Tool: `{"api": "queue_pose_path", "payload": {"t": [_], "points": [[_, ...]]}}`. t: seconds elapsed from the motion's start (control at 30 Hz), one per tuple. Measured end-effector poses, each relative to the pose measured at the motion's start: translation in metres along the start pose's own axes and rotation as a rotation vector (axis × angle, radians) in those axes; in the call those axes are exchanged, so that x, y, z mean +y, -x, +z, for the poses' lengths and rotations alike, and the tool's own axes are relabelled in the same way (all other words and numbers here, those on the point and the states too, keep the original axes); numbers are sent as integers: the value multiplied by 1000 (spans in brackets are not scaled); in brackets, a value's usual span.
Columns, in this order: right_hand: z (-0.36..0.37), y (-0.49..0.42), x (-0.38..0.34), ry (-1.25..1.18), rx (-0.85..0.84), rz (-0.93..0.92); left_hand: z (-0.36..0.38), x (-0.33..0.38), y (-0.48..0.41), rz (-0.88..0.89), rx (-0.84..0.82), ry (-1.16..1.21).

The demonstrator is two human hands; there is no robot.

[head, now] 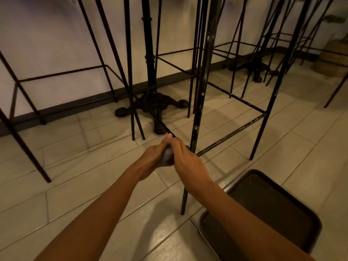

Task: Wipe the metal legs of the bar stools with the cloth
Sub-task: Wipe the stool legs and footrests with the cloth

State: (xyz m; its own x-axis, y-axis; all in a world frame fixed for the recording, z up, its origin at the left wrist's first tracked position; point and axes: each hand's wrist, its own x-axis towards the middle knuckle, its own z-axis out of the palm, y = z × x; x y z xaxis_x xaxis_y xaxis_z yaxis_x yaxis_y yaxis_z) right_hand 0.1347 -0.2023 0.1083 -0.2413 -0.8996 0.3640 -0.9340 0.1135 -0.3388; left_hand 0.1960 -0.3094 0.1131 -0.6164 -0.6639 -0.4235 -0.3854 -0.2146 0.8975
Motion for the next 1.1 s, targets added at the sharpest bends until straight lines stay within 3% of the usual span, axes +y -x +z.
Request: {"api": "queue_pose_path", "payload": {"t": [0.17, 0.33, 0.4, 0.5, 0.73, 0.83, 0.93, 1.1], "points": [[-8, 4, 6, -189, 34, -15, -9, 13, 18, 22, -112, 237], [-19, 22, 24, -295, 170, -88, -14, 16, 21, 41, 52, 46], [-20, 29, 41, -332, 247, -24, -15, 17, 22, 92, 42, 37], [-16, 33, 67, -165, 296, 86, -13, 23, 25, 201, 21, -17], [0, 24, 100, 269, 30, 45, 4, 53, 35, 419, 87, -136], [6, 25, 99, 330, -18, 45, 9, 62, 38, 359, 126, 29], [9, 25, 96, 339, -18, 89, 11, 68, 40, 244, 10, 286], [13, 27, 90, 331, -56, 163, 16, 82, 51, 435, -73, 363]]}}
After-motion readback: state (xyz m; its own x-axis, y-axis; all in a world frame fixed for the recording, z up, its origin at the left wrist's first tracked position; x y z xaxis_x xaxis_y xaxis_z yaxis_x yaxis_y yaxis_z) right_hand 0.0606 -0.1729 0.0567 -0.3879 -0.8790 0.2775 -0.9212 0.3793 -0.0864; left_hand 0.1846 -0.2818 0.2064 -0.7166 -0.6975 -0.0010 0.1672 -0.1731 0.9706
